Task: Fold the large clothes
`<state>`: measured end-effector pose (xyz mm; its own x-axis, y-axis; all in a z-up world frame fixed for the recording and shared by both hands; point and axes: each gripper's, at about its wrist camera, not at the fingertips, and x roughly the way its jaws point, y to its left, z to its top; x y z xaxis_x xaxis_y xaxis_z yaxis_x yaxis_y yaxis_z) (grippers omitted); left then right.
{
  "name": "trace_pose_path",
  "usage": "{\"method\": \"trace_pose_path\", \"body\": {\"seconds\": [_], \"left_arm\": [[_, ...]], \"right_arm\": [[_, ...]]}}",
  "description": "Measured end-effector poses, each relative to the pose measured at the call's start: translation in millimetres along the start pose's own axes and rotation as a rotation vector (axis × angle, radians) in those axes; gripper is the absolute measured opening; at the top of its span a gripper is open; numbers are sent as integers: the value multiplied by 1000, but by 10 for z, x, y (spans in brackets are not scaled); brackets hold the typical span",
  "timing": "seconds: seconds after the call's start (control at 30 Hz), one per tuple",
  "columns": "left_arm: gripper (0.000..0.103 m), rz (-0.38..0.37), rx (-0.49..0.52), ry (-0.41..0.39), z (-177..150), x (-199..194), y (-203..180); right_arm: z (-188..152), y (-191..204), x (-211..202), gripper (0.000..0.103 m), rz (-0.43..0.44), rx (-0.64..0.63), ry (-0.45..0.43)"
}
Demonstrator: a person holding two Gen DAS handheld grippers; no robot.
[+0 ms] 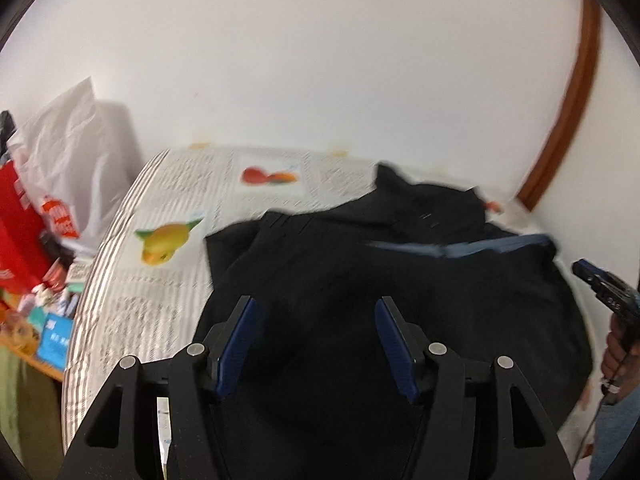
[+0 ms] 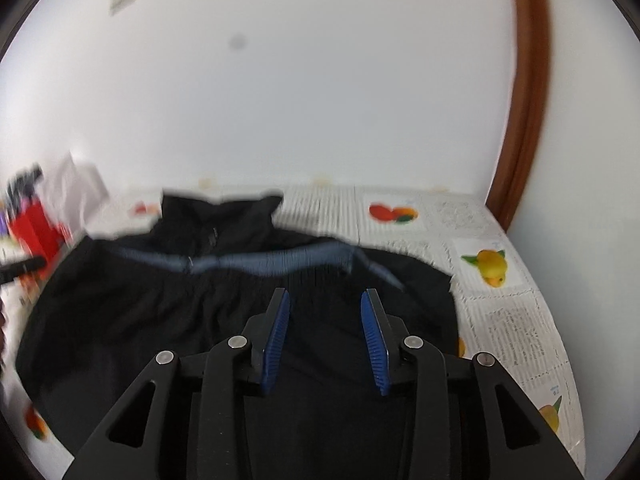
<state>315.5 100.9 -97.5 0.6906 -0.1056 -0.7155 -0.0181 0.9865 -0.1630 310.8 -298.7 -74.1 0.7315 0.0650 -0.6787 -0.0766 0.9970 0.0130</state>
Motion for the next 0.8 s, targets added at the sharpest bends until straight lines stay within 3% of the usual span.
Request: {"method": "trace_pose_path", "body": {"seconds": [0.27, 0.5, 0.8], "left_arm": [[59, 97, -28, 68, -115, 443, 151], [59, 129, -25, 71, -112, 715, 80], [61, 144, -8, 68, -46, 946, -177]], "right_arm": [[-34, -185, 838, 37, -136, -16, 123], [-56, -446, 1183, 34, -170, 50, 185], [-41, -774, 1389, 34, -153, 82, 212]]}}
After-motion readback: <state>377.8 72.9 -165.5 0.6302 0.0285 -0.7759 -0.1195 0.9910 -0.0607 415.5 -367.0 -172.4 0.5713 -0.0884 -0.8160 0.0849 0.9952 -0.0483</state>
